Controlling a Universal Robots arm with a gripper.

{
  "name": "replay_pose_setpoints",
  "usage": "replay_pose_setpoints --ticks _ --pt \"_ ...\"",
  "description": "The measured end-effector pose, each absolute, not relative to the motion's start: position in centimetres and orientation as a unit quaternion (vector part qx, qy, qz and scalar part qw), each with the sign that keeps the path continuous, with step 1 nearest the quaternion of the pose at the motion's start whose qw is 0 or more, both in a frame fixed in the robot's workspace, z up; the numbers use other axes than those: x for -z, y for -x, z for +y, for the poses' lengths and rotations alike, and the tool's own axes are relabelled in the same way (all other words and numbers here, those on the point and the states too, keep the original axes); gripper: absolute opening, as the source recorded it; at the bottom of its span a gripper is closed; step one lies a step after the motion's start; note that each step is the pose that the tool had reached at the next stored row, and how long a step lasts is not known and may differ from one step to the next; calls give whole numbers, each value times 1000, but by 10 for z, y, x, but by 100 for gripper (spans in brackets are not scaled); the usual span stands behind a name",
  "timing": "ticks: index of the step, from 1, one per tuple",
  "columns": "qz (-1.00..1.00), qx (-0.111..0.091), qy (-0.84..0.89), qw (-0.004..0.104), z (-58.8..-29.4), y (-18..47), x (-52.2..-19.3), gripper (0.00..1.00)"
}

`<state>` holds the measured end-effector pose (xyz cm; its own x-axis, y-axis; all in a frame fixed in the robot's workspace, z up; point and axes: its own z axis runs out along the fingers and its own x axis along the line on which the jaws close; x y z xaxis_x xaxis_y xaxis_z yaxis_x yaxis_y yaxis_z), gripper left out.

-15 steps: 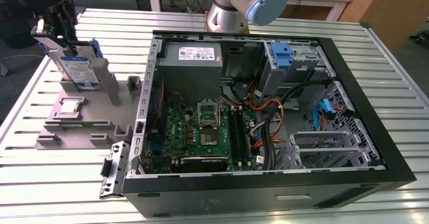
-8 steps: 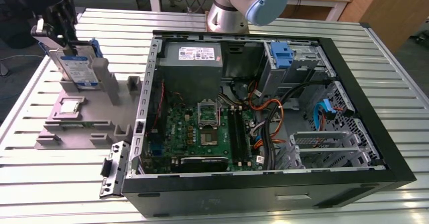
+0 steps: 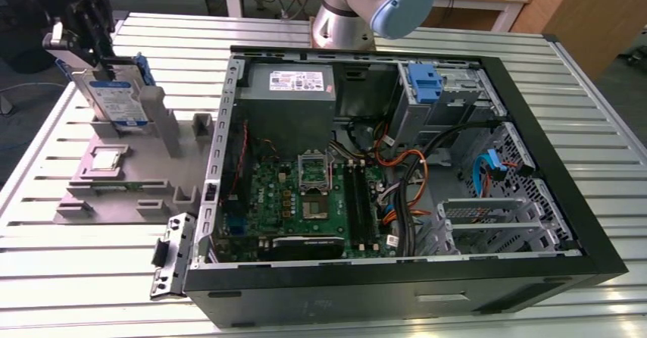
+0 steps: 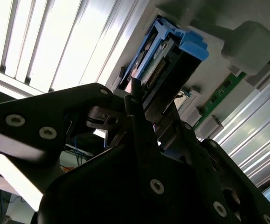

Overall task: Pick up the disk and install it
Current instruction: 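Pick up the disk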

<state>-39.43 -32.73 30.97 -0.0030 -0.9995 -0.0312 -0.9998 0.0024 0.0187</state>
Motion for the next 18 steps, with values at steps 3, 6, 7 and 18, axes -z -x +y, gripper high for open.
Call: replay_pose_setpoints --ticks 3,6,7,18 --pt "708 -15 706 2 -327 394 -310 35" --pt "708 -14 706 1 -327 394 -310 35" --pt "708 -14 706 1 -327 394 -310 35" --pt "709 -14 705 1 -327 394 -310 35"
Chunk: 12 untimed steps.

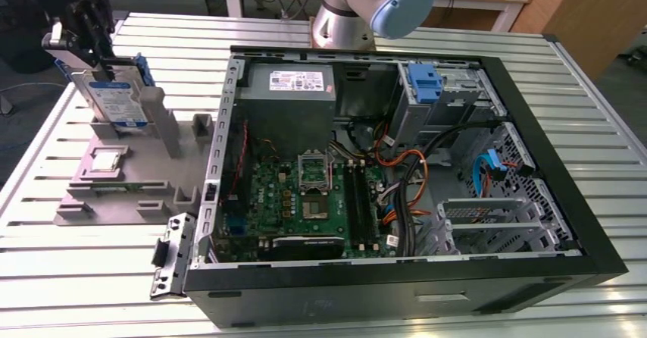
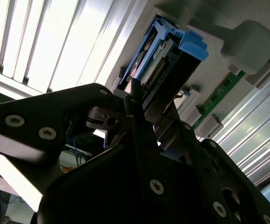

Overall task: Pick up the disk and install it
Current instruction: 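Pick up the disk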

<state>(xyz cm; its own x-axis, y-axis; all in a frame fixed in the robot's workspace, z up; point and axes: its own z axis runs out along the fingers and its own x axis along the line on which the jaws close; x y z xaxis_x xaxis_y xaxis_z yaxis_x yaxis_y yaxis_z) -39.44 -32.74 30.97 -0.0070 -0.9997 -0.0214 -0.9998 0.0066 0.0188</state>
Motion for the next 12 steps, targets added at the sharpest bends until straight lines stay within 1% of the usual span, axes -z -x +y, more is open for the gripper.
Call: replay_pose_setpoints --ticks 12 --pt "709 -14 705 1 -327 394 -315 35"
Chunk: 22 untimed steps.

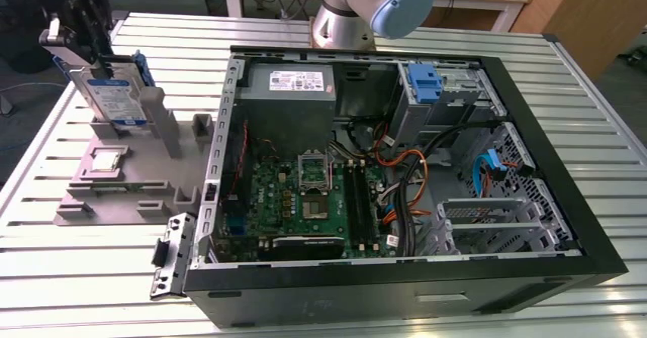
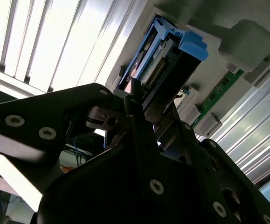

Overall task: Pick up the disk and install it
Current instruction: 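Pick up the disk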

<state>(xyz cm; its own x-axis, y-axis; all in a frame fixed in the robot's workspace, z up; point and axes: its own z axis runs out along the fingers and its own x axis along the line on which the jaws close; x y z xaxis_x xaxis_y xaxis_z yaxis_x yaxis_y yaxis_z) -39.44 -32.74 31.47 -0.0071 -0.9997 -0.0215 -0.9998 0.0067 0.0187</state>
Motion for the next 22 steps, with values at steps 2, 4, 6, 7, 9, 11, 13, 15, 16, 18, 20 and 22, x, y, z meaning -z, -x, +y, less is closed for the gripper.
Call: replay_pose_setpoints --ticks 2,4,6,7,9,11,13,15,16,18,20,22 --pt "709 -14 705 1 -327 394 -319 35" --pt "709 -14 705 1 -327 394 -323 35" --pt "709 -14 705 1 -327 394 -323 35" --pt "709 -14 705 1 -327 394 -323 35" --pt "709 -14 705 1 -327 394 -323 35" --pt "709 -14 705 1 -327 394 -324 35" --pt "709 -14 705 1 -327 394 -325 35" --pt "709 -14 705 1 -327 394 -327 35" --pt "709 -14 705 1 -327 394 -328 35" --pt "709 -14 705 1 -327 394 -331 35" --pt "709 -14 705 1 -327 394 -334 35" --pt "709 -14 705 1 -327 394 -337 35"
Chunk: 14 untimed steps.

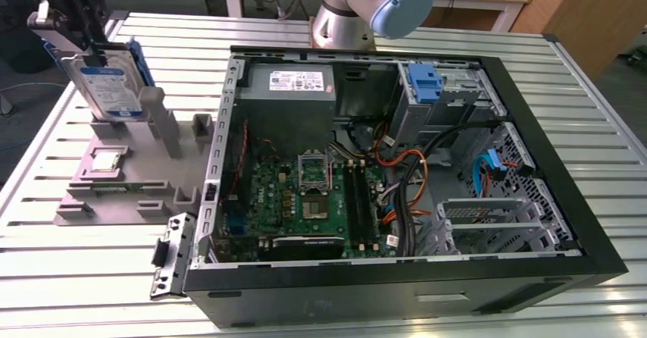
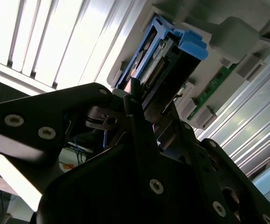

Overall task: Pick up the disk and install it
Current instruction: 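Pick up the disk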

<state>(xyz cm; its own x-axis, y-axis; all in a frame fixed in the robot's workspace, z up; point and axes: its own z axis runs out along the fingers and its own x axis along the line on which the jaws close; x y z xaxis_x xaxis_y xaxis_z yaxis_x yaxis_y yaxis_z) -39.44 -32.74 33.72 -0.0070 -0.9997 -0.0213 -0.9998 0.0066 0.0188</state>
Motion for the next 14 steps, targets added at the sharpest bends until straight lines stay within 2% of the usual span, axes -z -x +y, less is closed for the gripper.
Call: replay_pose_setpoints --ticks 14 --pt "709 -14 705 1 -327 394 -350 35"
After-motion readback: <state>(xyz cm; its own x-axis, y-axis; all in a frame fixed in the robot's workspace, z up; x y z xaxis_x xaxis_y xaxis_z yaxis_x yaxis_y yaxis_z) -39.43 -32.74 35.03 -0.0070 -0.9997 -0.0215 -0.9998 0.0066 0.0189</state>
